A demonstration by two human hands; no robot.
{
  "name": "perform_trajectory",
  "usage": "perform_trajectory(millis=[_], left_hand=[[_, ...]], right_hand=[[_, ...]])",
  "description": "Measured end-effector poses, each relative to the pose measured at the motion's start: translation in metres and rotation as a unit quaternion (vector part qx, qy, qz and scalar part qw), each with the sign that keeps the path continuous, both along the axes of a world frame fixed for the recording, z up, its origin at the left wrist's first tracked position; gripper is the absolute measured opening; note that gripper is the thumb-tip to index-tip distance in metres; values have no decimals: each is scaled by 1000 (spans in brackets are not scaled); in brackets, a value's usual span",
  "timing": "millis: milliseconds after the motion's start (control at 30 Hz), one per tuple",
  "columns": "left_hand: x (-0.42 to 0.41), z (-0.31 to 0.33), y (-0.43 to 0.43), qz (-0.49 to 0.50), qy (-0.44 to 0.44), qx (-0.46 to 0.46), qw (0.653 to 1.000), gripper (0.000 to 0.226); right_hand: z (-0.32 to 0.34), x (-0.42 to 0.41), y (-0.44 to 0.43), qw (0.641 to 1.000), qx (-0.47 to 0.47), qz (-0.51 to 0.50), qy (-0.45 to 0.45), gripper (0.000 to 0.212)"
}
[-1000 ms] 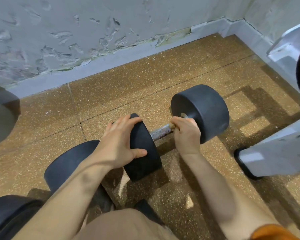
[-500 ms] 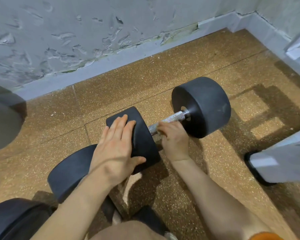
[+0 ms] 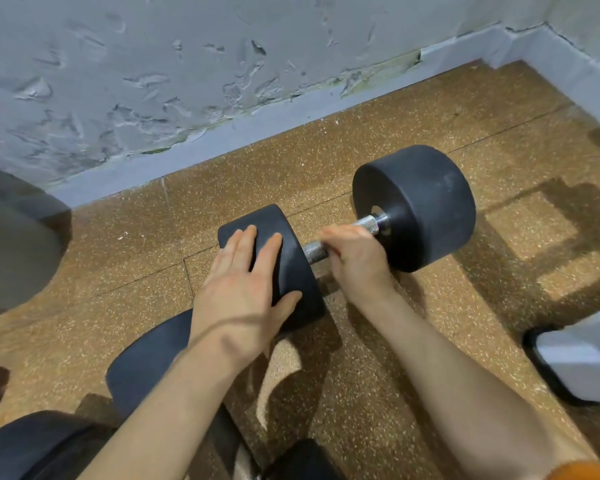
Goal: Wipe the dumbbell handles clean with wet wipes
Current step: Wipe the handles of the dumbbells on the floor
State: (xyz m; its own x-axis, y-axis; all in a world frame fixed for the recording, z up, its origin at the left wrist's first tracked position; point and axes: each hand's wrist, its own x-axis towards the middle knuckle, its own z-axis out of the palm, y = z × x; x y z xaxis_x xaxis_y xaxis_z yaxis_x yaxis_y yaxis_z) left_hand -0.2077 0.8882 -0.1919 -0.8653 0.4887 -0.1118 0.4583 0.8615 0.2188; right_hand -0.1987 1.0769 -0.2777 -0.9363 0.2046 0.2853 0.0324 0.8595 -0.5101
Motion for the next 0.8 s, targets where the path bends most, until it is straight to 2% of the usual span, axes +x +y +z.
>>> perform_trajectory(millis=[67,167,267,367,400,467,567,667,733,800], left_hand=[[-11,3,-1,8,-14,1,1000,83],[-21,6,0,16,-5,3,1000,82],[-20,7,8,19,48,-9,999,80],[-15,5,9,8,43,-27,999,90],[-15,3,7,5,33,-35,999,93],[-18,0,3,8,21,-25,999,94],[-23,-1,1,3,18,-3,1000,94],[-26,1,1,11,13,4,1000,93],[-31,3,1,8,13,5,1000,92],[-40,5,1,5,11,4,1000,91]], right_hand=[[-2,-6,16,997,-12,-72,34,28],[-9,-10,15,980,-37,-176,81,27],[-19,-11,-16,978,-75,-139,133,28],[-23,-4,-25,984,-94,-52,142,30],[-22,-5,-16,985,-83,-50,142,29],[-21,-14,7,980,-62,-116,148,21],[-17,-23,6,963,-82,-221,133,19],[-15,-15,-35,974,-142,-147,100,27],[-11,-8,-43,974,-200,-97,48,29],[-1,-13,-30,967,-236,-97,21,28]])
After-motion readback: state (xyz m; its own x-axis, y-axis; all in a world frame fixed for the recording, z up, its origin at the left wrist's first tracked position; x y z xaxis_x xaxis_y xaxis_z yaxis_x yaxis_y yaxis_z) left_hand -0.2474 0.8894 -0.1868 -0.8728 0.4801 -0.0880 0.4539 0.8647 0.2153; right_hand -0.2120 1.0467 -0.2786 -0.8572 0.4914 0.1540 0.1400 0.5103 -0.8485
